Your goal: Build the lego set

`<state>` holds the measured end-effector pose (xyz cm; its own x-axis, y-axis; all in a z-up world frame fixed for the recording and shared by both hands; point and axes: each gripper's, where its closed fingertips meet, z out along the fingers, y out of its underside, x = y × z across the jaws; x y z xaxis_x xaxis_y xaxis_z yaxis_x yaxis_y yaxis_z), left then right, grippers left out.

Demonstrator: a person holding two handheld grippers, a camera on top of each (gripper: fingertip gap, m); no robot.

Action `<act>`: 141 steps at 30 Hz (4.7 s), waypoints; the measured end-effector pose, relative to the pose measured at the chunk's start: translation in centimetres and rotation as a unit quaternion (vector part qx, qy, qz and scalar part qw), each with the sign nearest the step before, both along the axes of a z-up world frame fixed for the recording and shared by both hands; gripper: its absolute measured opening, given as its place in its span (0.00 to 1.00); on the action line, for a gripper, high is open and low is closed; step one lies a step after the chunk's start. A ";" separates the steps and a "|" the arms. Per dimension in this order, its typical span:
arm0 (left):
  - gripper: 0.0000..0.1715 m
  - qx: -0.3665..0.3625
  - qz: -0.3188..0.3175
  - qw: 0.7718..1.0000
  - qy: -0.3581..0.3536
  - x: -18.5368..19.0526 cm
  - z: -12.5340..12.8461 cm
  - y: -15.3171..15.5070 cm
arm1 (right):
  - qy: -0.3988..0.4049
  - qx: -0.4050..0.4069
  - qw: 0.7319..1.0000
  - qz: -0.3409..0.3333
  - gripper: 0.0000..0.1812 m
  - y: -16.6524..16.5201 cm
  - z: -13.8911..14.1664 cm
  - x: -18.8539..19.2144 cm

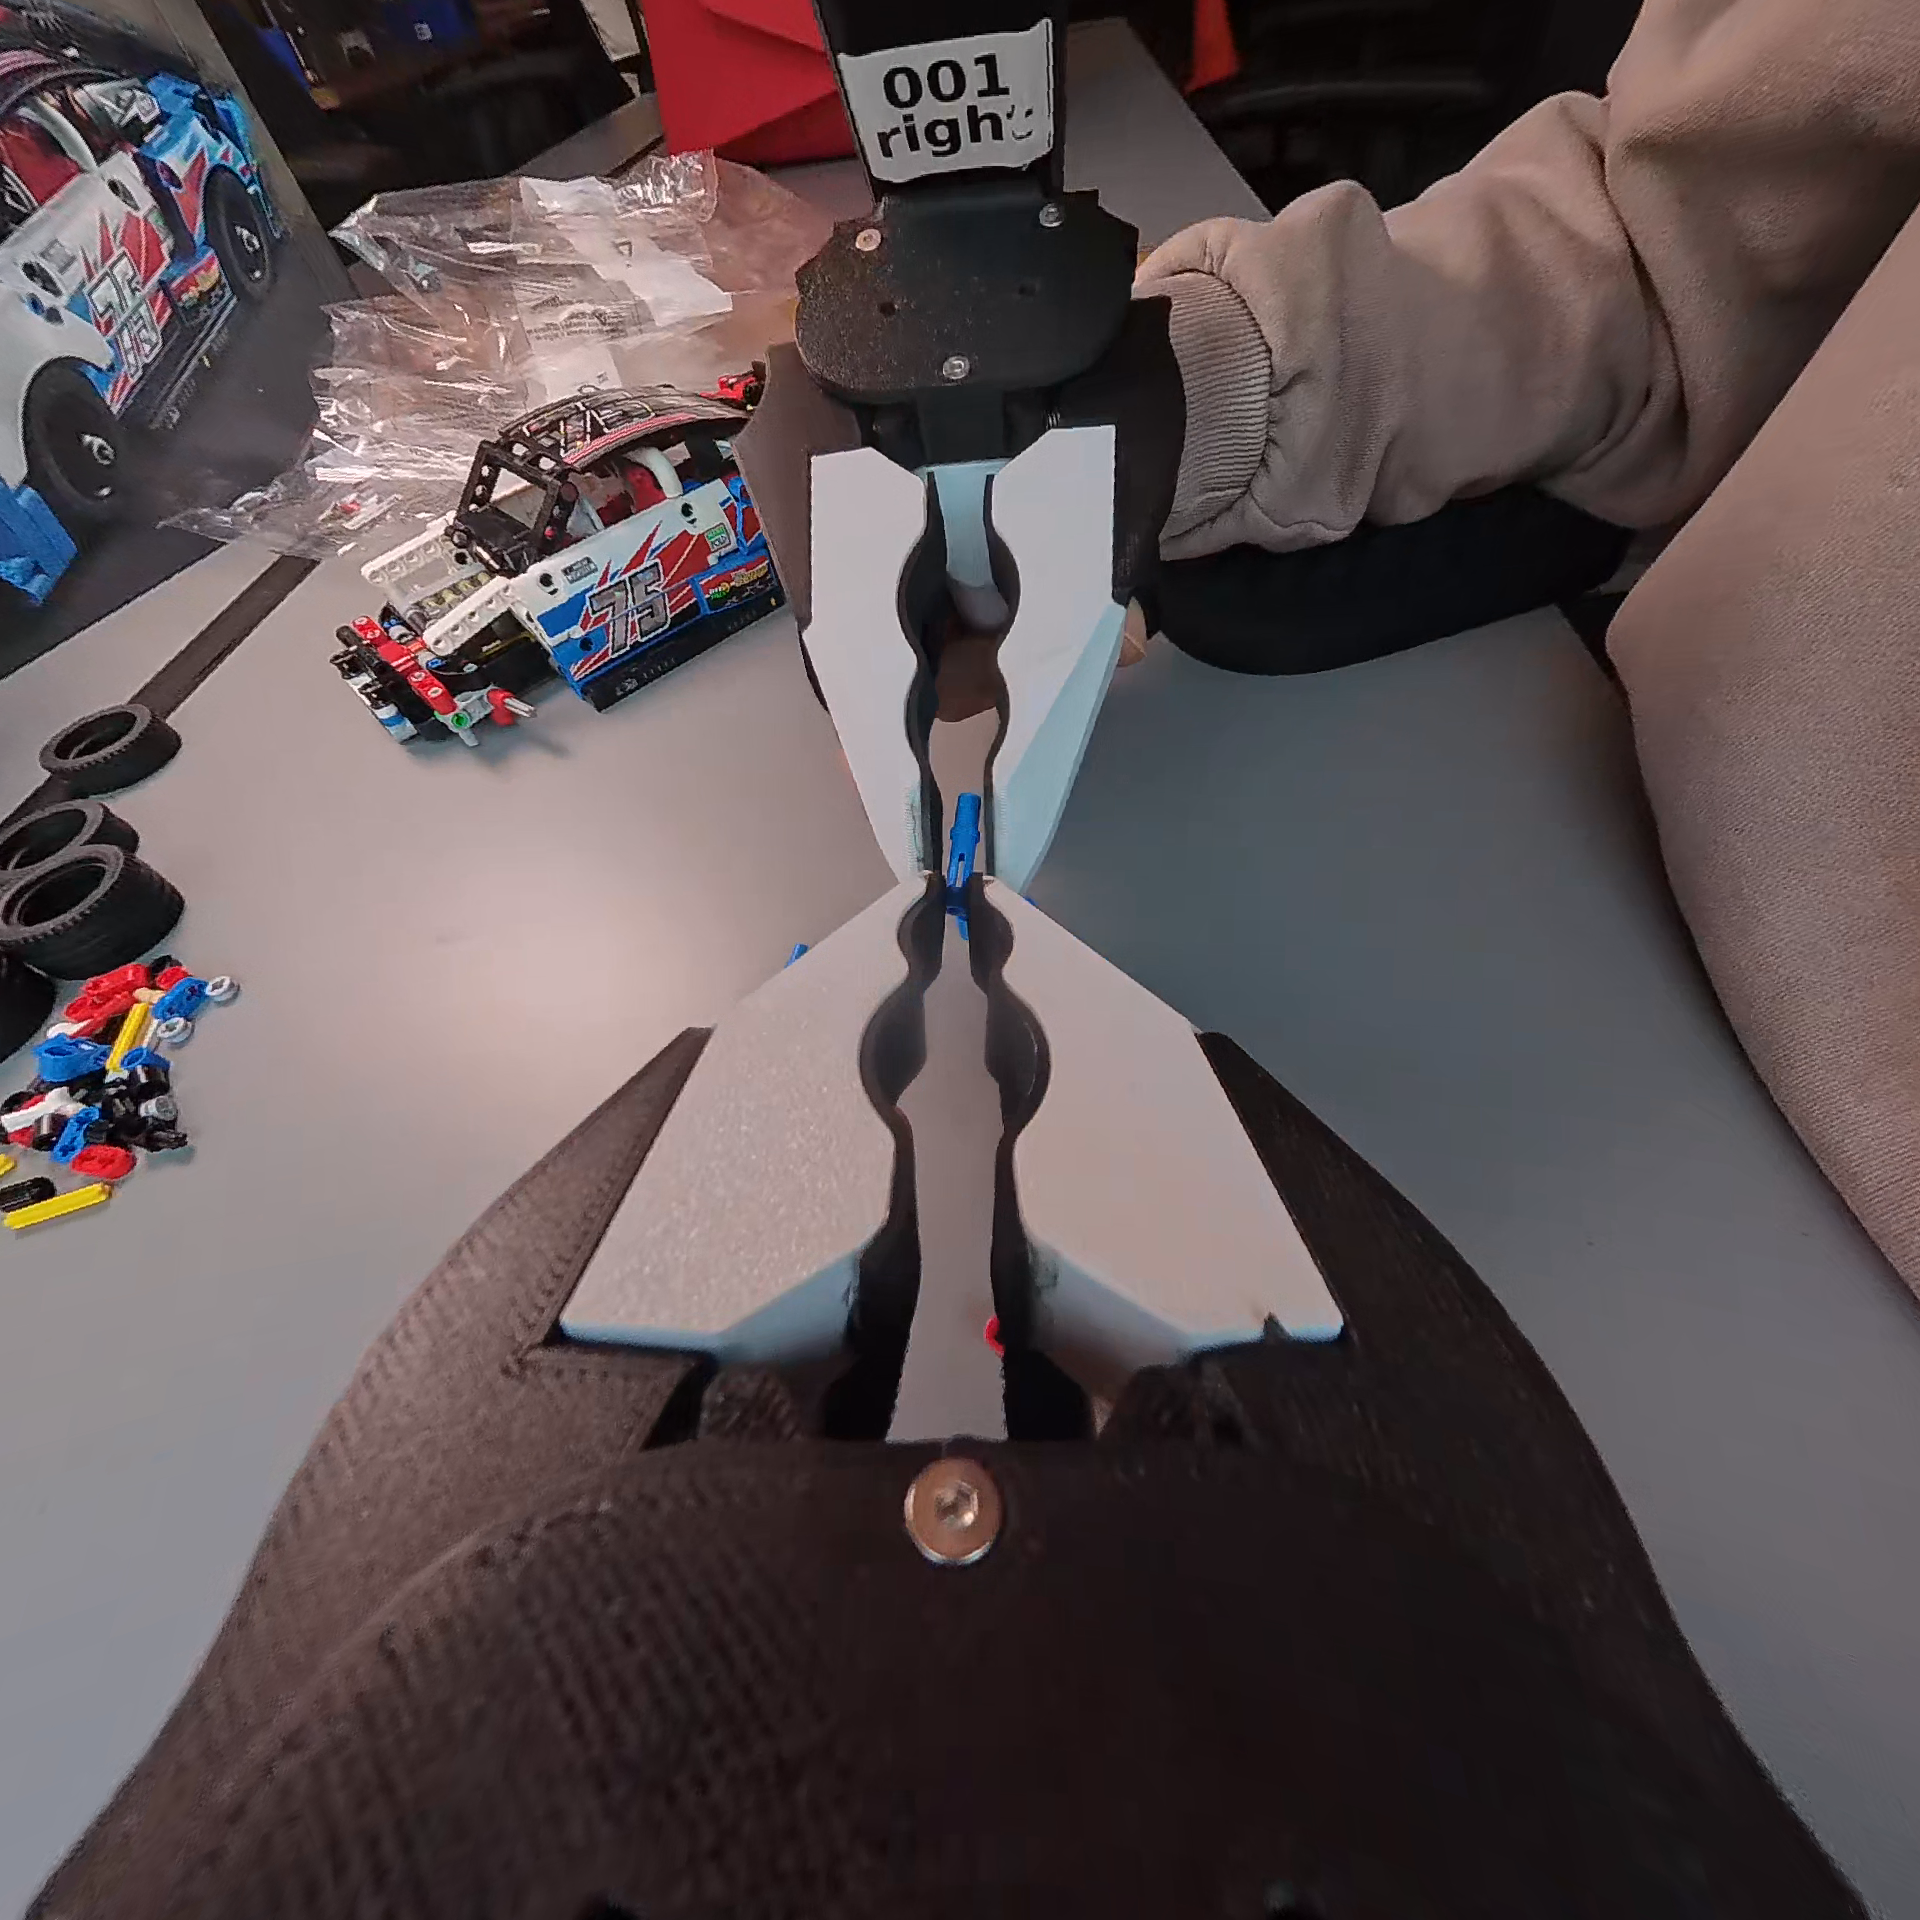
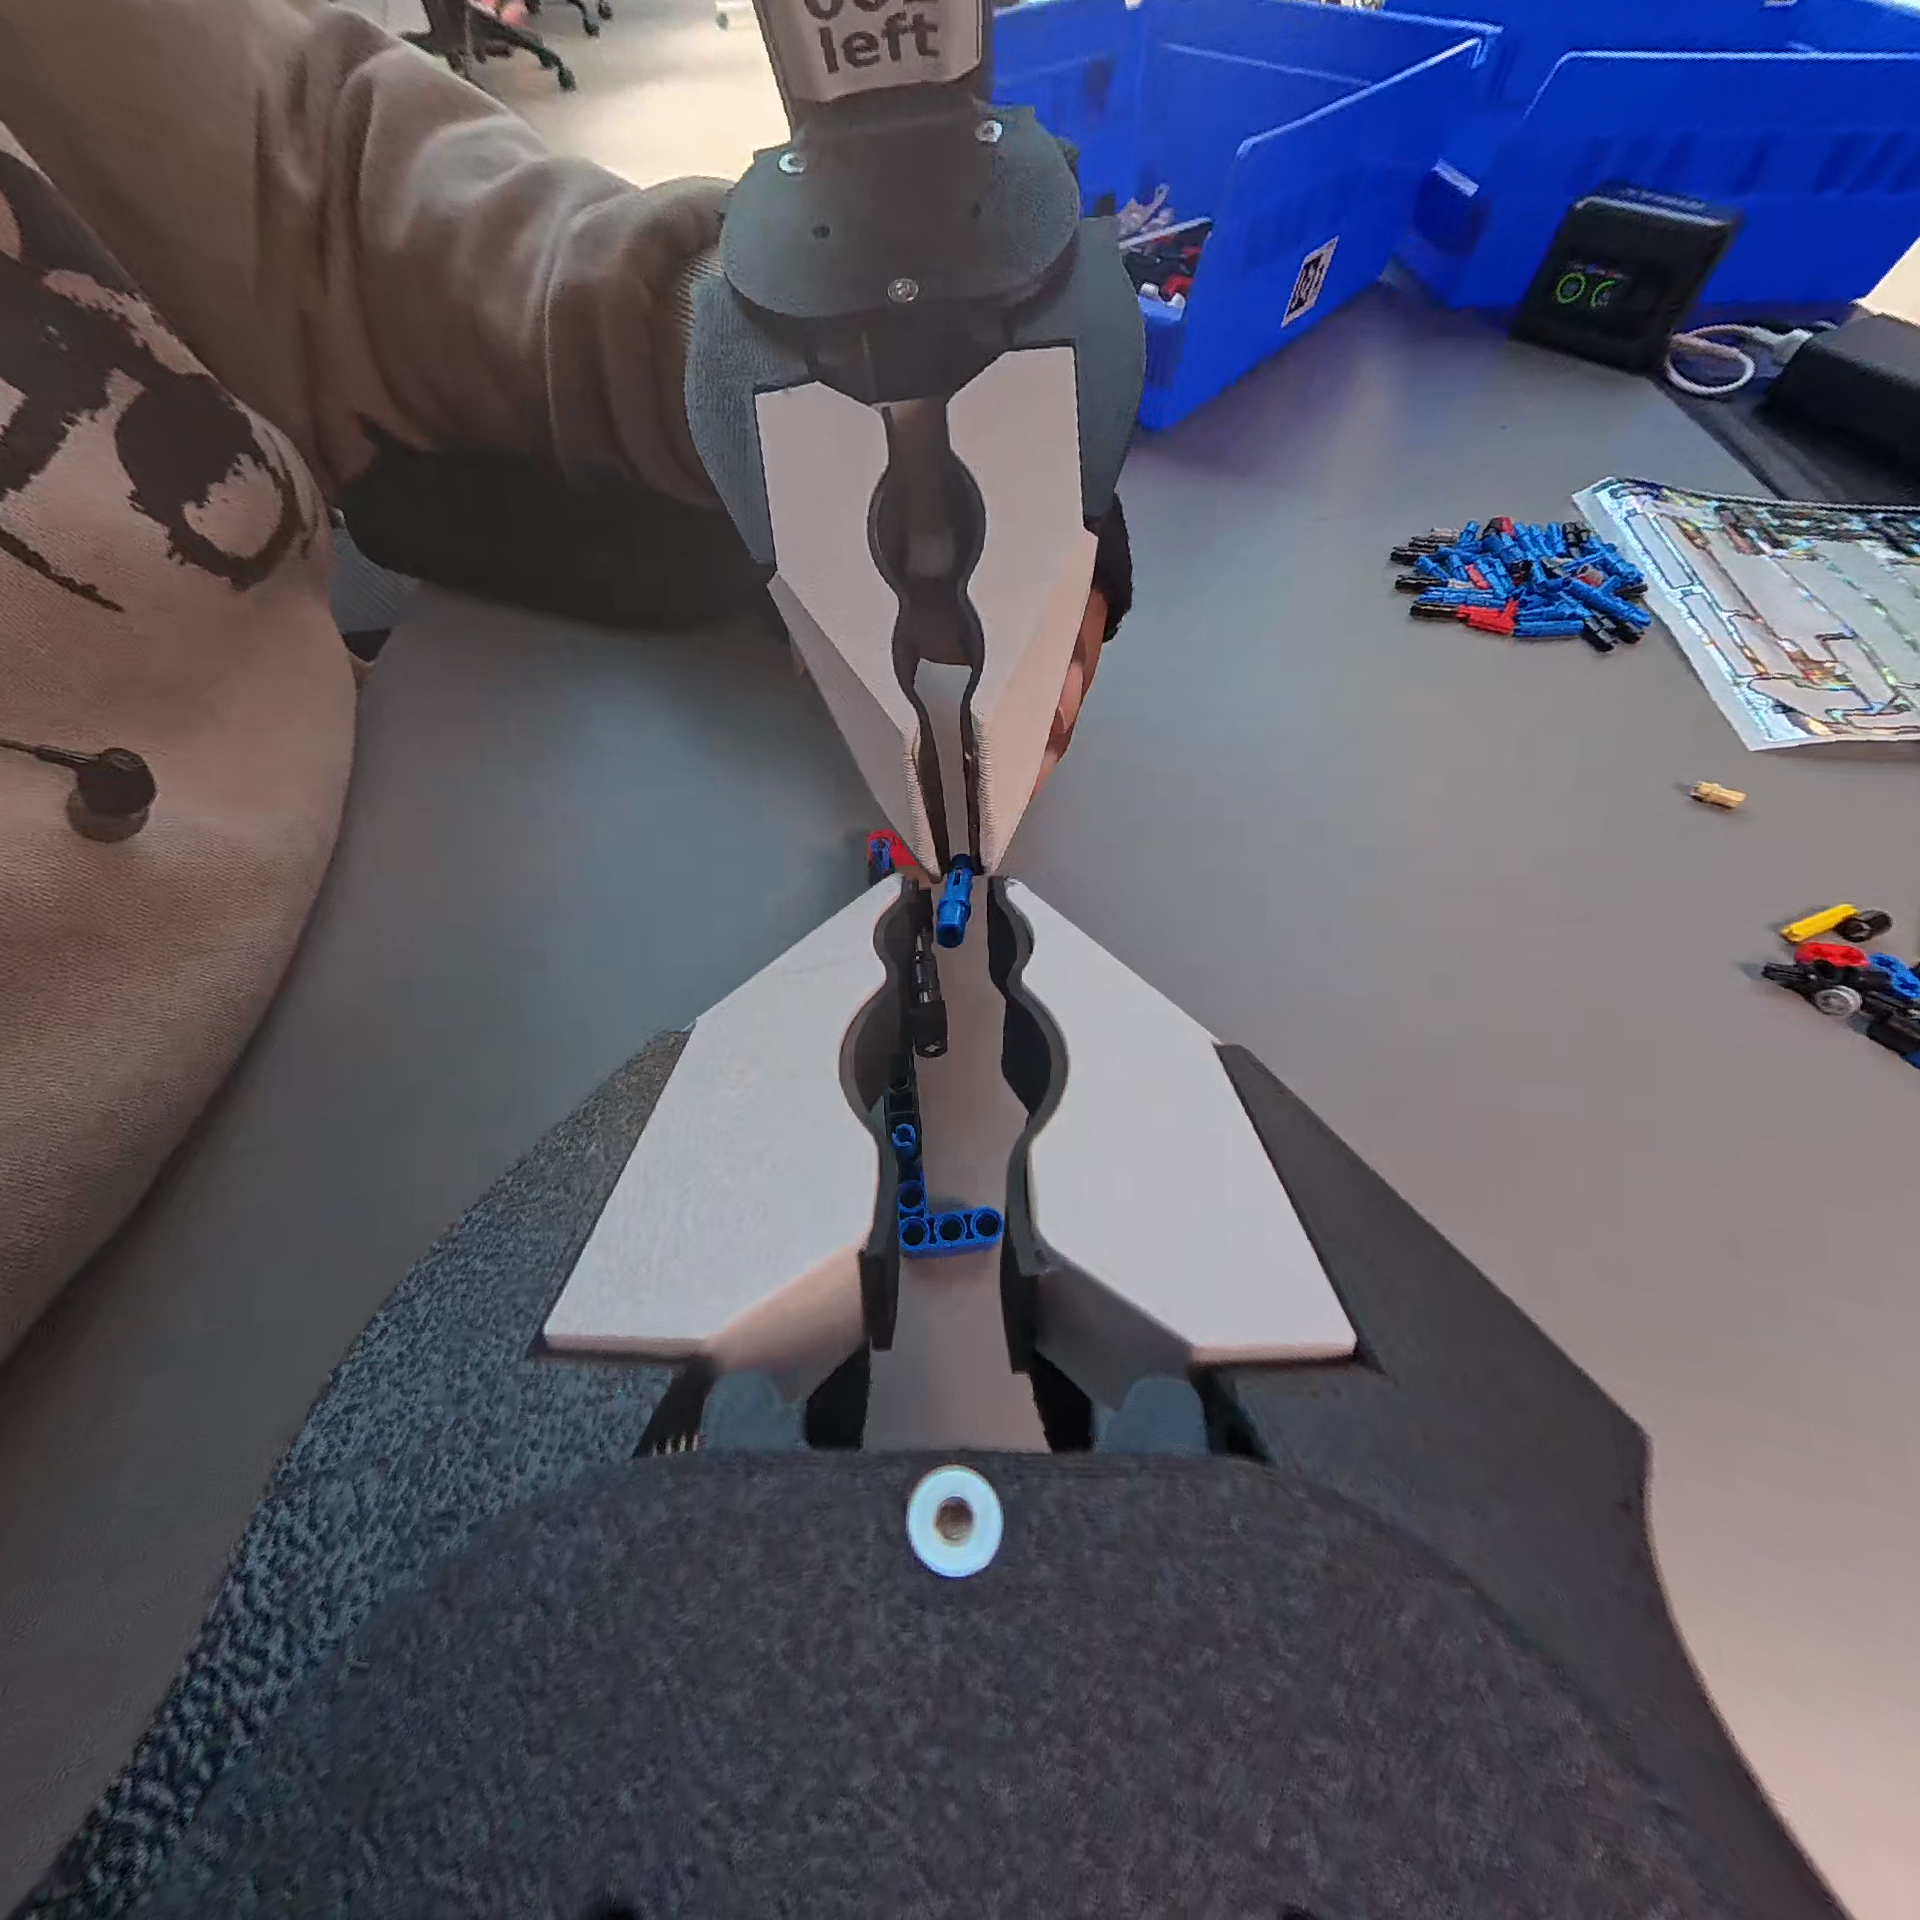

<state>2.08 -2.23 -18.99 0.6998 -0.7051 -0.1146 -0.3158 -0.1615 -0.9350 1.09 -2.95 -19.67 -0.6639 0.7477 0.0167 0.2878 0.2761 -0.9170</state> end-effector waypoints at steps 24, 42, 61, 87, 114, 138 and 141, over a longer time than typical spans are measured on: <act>0.25 -0.123 -0.026 0.991 0.042 -4.1 -3.3 -3.9 | -0.165 0.199 0.954 -0.154 0.02 12.3 -6.3 4.3; 0.02 -0.272 -0.041 0.957 -0.091 -2.5 -4.6 -4.0 | -0.080 0.206 0.975 0.002 0.19 1.3 -4.7 2.5; 0.12 -0.158 0.017 0.981 0.109 -4.9 -6.6 -2.7 | -0.328 -0.074 0.942 0.025 0.03 0.6 -5.0 1.4; 0.12 -0.193 0.012 0.979 0.060 -5.4 -6.3 -3.7 | -0.143 0.151 0.978 -0.010 0.14 2.4 -5.7 0.8; 0.04 0.094 0.051 0.900 0.423 -8.5 -6.2 -0.7 | -0.077 0.226 0.971 -0.023 0.14 4.1 -5.3 1.2; 0.20 -0.059 0.016 0.989 0.133 -6.1 -5.8 -2.6 | -0.086 0.234 0.968 -0.039 0.07 3.8 -6.1 0.7; 0.17 -0.059 0.014 0.989 0.135 -5.8 -5.9 -2.6 | -0.088 0.210 0.973 -0.036 0.10 3.8 -5.6 0.8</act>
